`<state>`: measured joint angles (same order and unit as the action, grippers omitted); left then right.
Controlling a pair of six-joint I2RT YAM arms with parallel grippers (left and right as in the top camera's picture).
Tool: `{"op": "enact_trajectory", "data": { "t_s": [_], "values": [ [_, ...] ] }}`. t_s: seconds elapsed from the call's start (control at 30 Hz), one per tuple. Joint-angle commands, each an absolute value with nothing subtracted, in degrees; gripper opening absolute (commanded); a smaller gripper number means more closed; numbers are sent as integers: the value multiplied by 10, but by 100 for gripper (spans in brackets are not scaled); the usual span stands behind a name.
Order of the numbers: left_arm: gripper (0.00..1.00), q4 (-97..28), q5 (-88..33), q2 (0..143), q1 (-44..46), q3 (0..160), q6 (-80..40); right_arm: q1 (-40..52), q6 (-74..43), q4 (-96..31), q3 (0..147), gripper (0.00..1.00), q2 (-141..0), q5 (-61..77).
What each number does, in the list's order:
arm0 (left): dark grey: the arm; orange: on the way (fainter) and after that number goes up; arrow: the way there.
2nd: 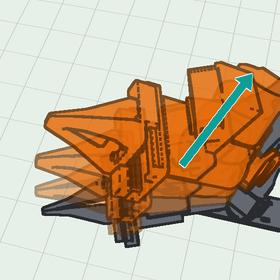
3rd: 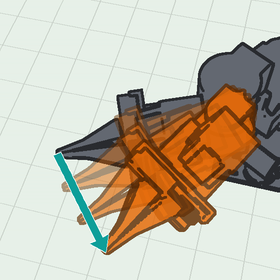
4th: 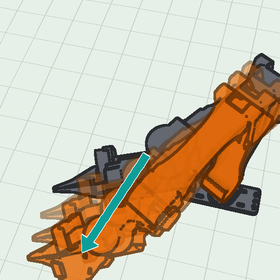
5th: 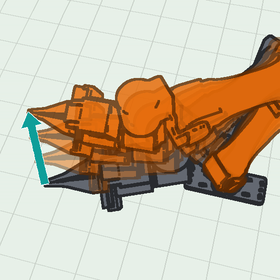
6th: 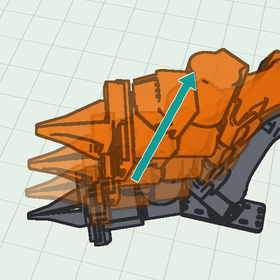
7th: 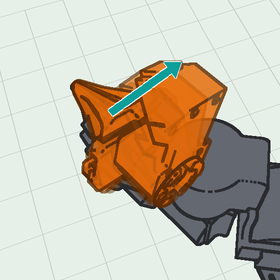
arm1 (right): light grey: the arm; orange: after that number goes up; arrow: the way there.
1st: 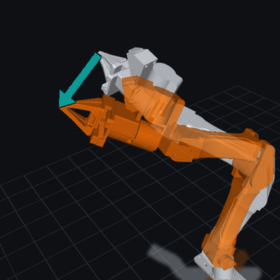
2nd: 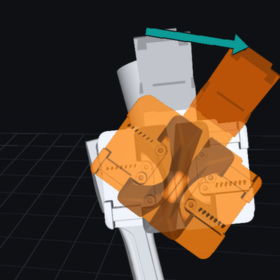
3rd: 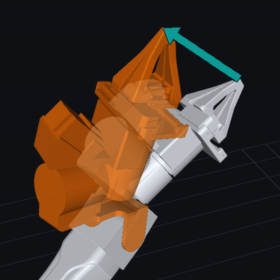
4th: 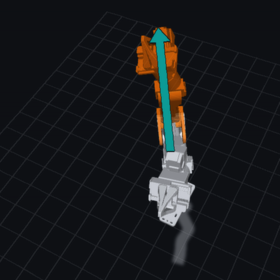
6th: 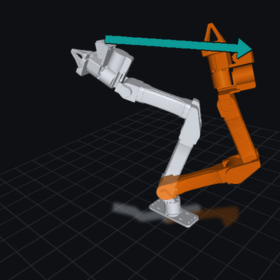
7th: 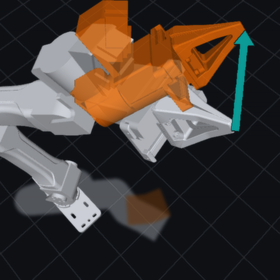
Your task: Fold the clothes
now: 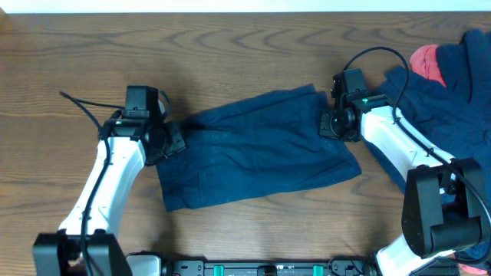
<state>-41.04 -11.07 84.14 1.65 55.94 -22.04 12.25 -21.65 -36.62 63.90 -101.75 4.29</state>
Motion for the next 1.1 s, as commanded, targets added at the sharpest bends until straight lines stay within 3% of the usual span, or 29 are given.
{"op": "enact_trajectory", "data": {
  "t_s": [0.0, 0.37, 0.57, 0.9, 1.07],
  "values": [
    [51, -410, -47, 870, 14, 563, -217, 128, -205, -371, 637, 34, -1009, 59],
    [52, -306, -26, 959, 14, 563, -221, 128, -202, -375, 637, 35, -1009, 60],
    [52, -304, 50, 1019, 5, 563, -313, 128, -186, -376, 637, 35, -1009, 62],
    [52, -310, 29, 982, -39, 566, -329, 128, -181, -376, 637, 35, -1009, 63],
    [74, -355, 2, 906, -42, 576, -281, 128, -181, -377, 637, 36, -1009, 63]
  ]
}}
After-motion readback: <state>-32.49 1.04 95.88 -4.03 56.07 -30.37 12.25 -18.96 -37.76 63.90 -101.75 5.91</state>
